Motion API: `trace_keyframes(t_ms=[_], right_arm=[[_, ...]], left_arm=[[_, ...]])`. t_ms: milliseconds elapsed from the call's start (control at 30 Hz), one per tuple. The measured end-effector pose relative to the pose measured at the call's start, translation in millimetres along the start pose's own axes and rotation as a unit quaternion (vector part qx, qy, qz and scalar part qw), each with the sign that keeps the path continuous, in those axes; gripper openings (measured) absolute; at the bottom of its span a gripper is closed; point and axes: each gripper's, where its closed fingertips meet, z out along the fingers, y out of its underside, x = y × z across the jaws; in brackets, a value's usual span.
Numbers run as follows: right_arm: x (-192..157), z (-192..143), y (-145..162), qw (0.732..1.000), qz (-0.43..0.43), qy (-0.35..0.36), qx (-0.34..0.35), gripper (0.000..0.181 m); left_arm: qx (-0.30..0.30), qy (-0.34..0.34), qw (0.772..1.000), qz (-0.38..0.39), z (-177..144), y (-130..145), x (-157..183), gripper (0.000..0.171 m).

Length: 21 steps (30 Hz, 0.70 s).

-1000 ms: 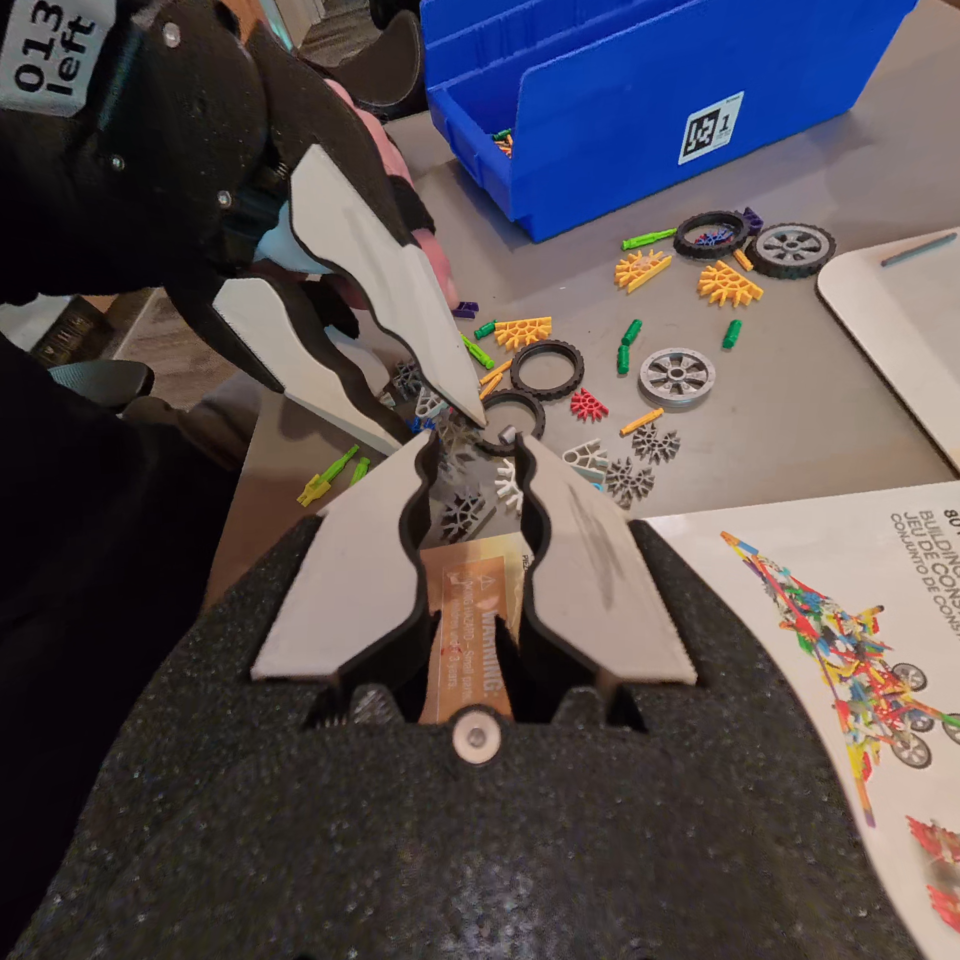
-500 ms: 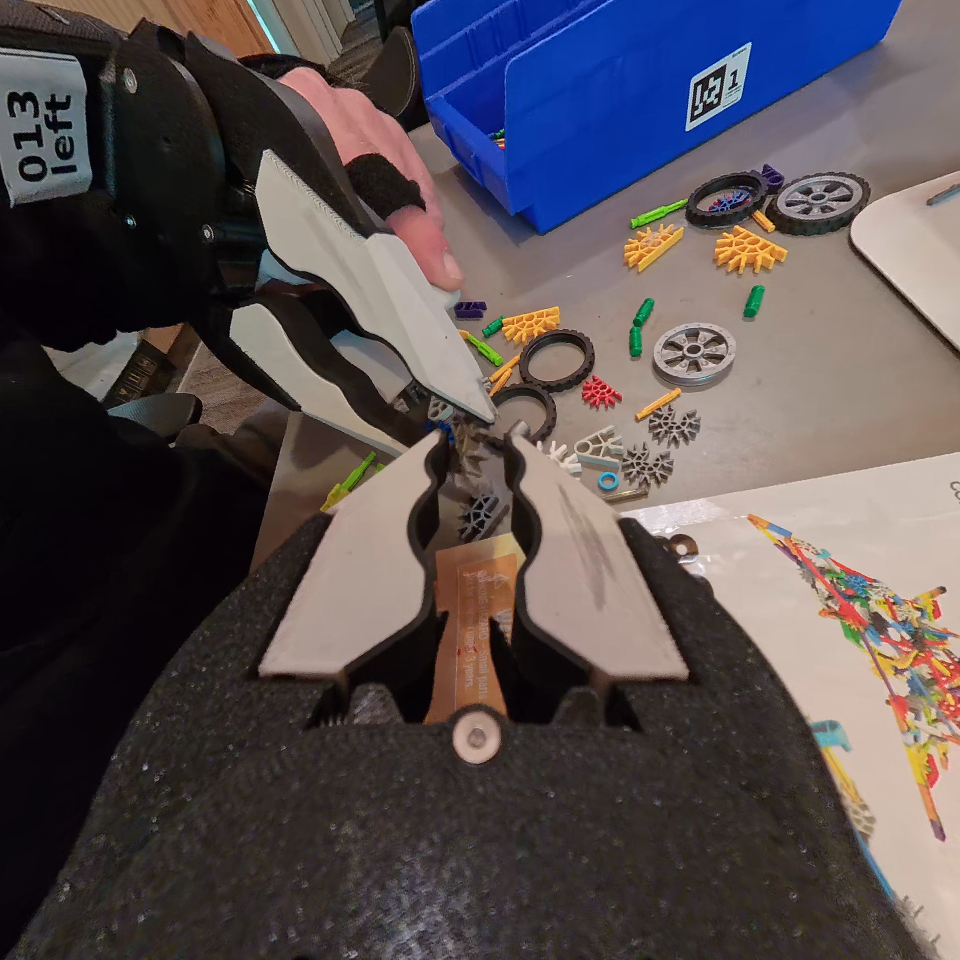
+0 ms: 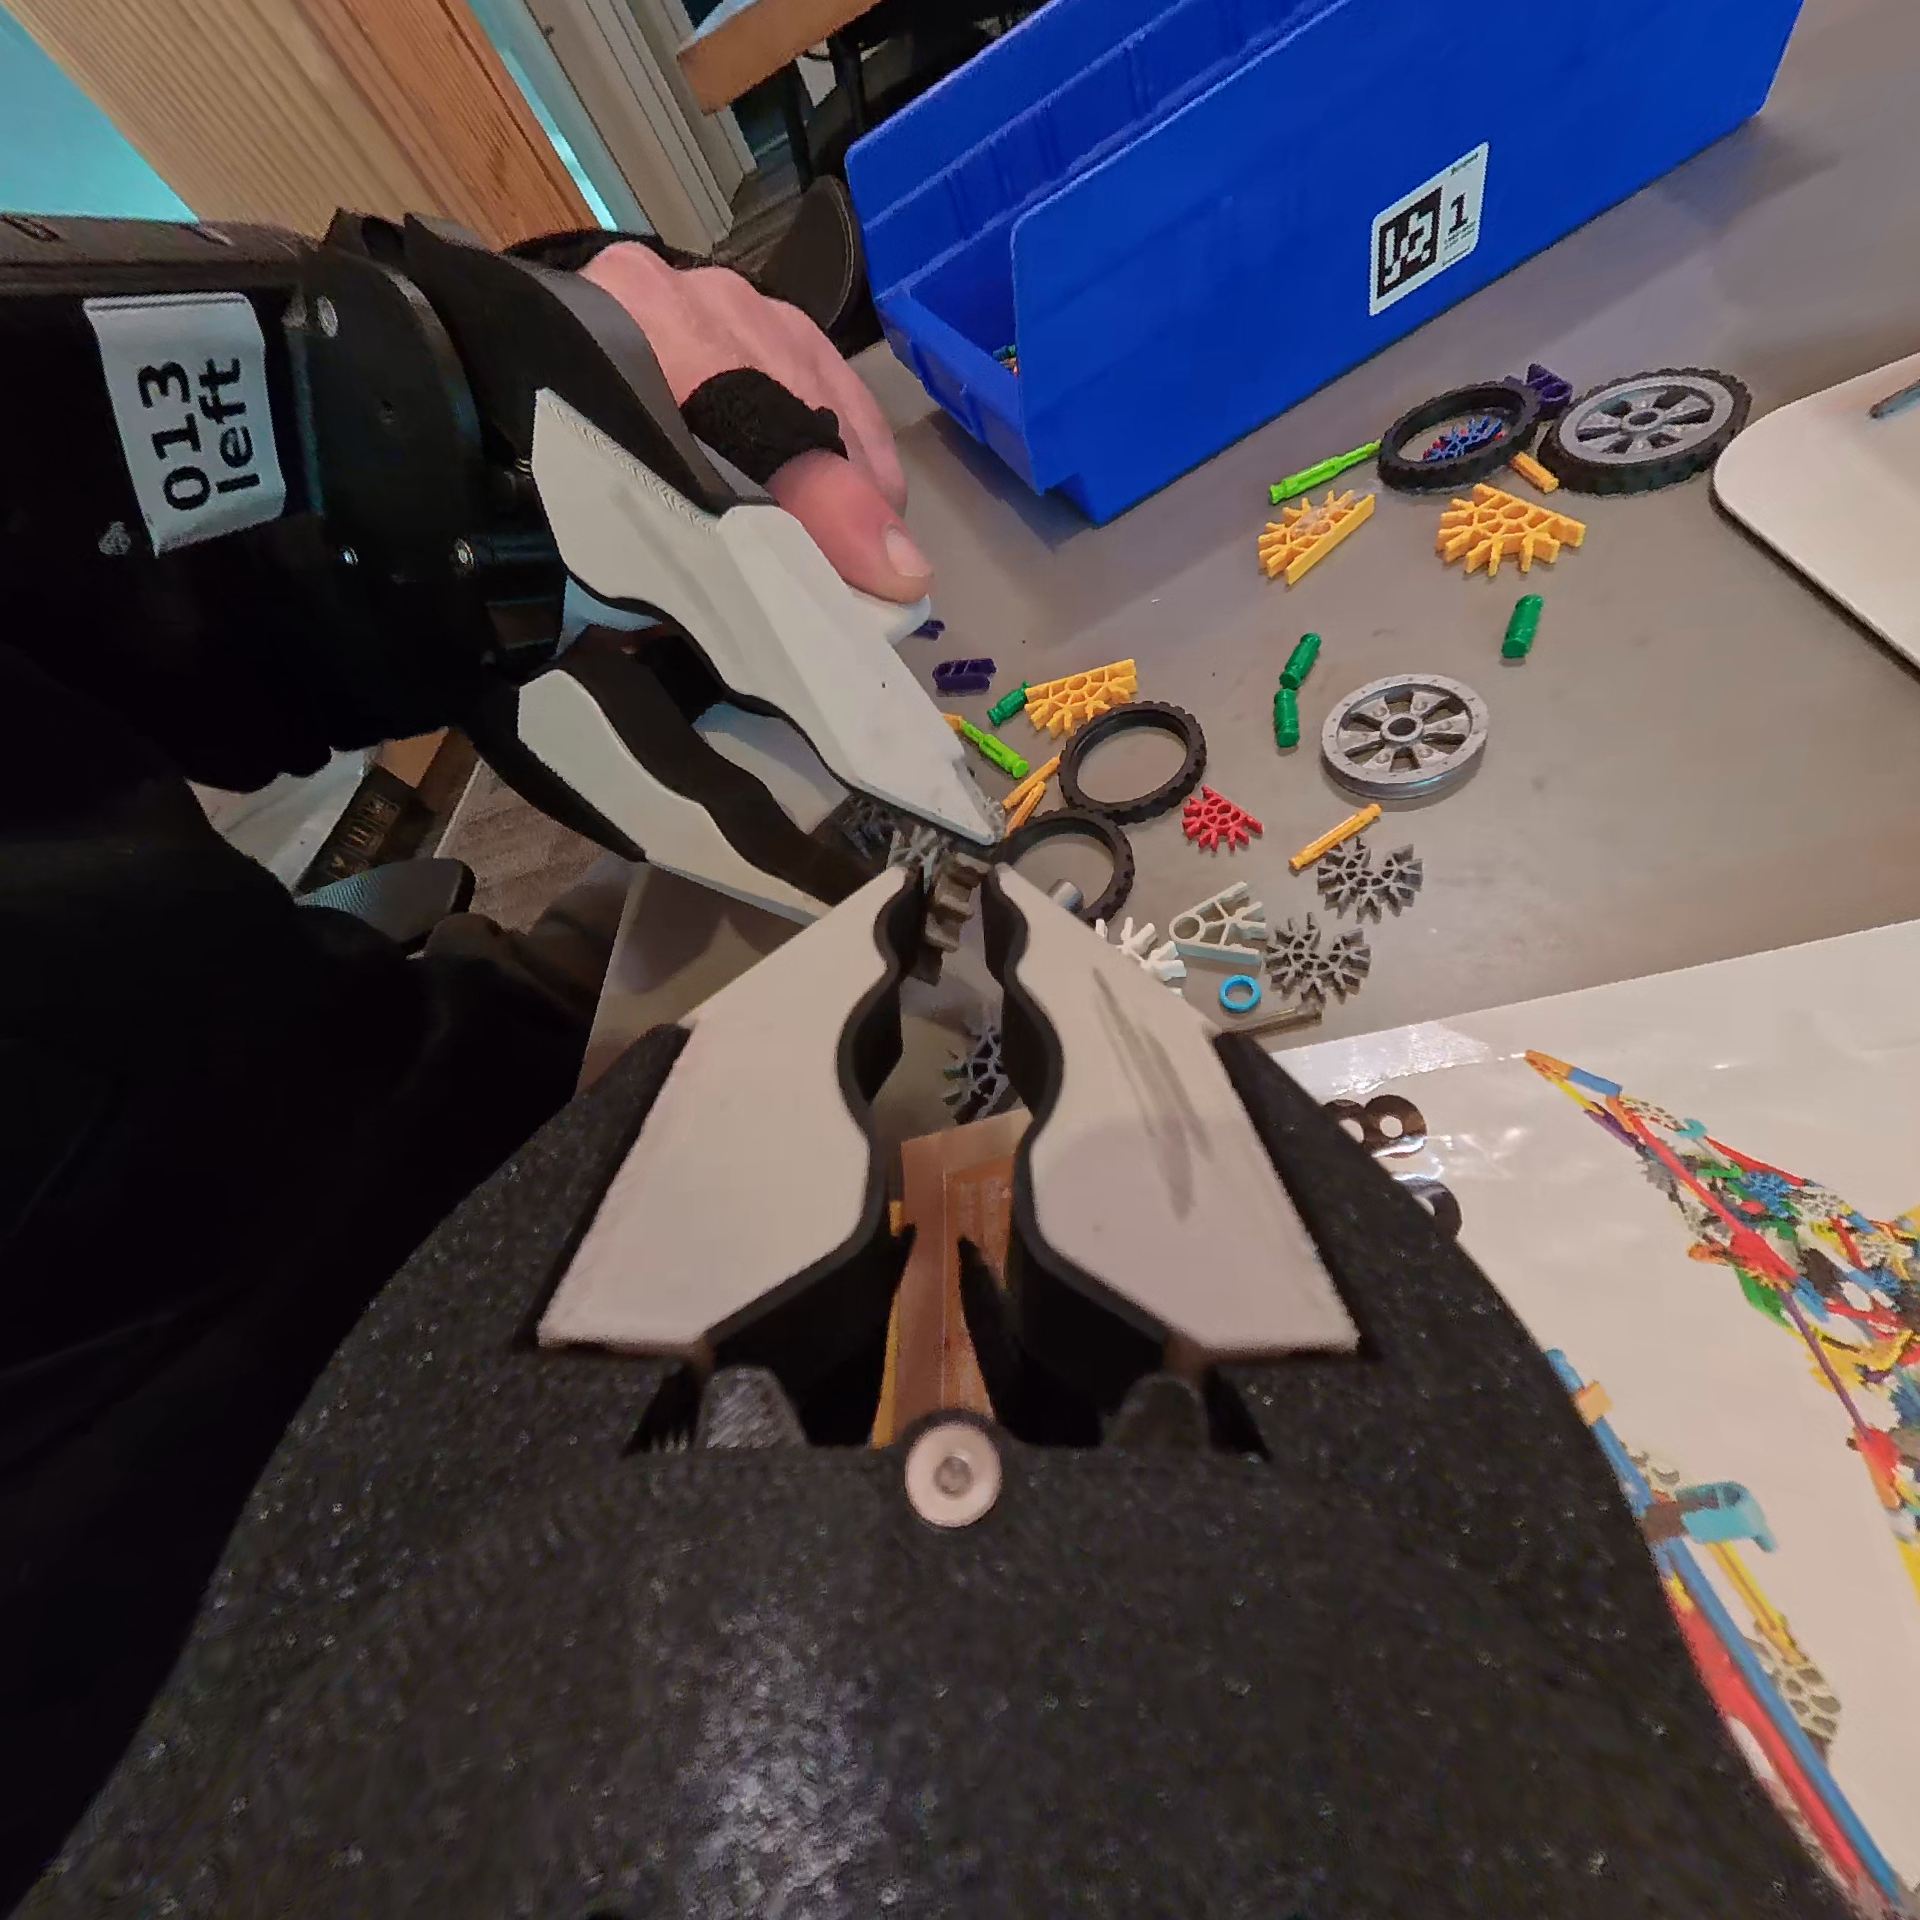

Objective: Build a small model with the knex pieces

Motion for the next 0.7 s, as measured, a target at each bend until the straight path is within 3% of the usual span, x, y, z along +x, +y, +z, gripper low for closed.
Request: trace_keyframes(t_ms=[700], right_arm=[[-1,-14,-29,0.989,0.089,-0.056,0.102,0.004]], left_arm=[[-0.010,-0.089,0.992,-0.089,-7,4,-31,0.029]])
